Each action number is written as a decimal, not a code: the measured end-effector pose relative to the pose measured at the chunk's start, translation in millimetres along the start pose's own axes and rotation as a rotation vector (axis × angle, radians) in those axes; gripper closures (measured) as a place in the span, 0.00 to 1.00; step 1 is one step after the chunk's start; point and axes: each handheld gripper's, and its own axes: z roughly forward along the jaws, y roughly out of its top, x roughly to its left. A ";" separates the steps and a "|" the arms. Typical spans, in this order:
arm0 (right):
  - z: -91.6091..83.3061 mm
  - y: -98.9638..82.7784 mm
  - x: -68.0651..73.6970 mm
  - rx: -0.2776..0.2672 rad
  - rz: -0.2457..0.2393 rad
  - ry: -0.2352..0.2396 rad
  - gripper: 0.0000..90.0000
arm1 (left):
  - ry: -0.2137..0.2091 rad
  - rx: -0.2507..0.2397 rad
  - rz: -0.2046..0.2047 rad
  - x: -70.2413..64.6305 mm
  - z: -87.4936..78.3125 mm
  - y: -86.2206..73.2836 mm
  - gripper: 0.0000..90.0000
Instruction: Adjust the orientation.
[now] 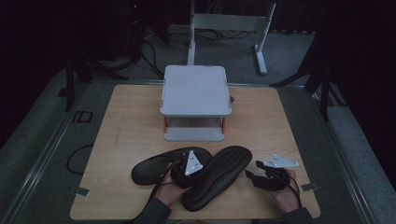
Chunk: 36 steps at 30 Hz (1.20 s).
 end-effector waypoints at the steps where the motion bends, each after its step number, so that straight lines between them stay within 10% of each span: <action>1: 2.7 0.1 0.7 0.007 -0.004 0.003 0.43 | 0.002 0.002 0.001 -0.2 0.0 0.2 0.67; 14: 14.9 26.2 31.0 -0.046 -0.085 0.074 0.45 | 0.075 0.010 0.008 -0.5 -14.1 3.4 0.57; 24: 15.5 40.4 46.1 -0.080 -0.117 0.120 0.45 | 0.012 -0.089 0.012 -22.1 -43.4 23.1 0.49; 36: 16.7 50.0 57.9 -0.099 -0.154 0.119 0.51 | -0.016 -0.045 0.090 -42.3 -28.8 35.6 0.39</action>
